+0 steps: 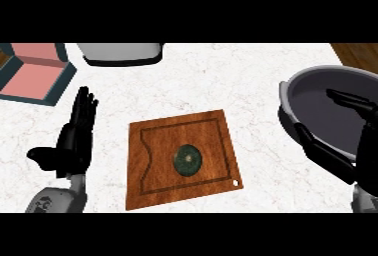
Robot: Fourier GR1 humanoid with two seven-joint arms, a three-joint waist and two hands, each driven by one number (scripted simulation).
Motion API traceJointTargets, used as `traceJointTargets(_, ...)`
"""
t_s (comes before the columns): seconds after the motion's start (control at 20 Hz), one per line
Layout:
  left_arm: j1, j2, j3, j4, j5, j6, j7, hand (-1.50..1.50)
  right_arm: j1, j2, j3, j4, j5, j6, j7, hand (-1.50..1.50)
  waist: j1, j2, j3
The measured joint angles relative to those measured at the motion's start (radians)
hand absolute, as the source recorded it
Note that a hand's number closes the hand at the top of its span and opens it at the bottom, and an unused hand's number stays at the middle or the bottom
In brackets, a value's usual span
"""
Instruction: Pick the squash from the cutting board and place it in the pot
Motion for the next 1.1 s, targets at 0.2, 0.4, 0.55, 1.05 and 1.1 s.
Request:
traceJointTargets(0.2,0.054,-0.009,-0.022,-0.016,0.012,-0.036,-0.030,0.00,0.171,0.138,0.140,-0.057,0.099,-0.112,-0.226,-1.50,0.016,0.003,0.004)
traceJointTargets(0.4,0.089,-0.019,-0.042,-0.040,0.004,-0.048,-0.049,0.00,0.337,0.214,0.290,-0.093,0.177,-0.187,-0.437,-1.50,0.026,0.005,0.005)
traceJointTargets(0.55,0.096,-0.021,-0.034,-0.023,0.009,-0.067,-0.070,0.00,0.454,0.220,0.393,-0.133,0.302,-0.229,-0.436,-1.50,0.028,0.007,0.004)
traceJointTargets(1.05,0.105,-0.019,-0.047,-0.063,-0.005,-0.067,-0.048,0.00,0.657,0.200,0.479,-0.112,0.837,-0.147,-0.041,-1.50,0.043,0.016,-0.001)
traceJointTargets(1.1,0.106,-0.020,-0.049,-0.065,-0.008,-0.064,-0.045,0.00,0.666,0.209,0.486,-0.128,0.895,-0.115,0.012,-1.50,0.044,0.016,-0.001)
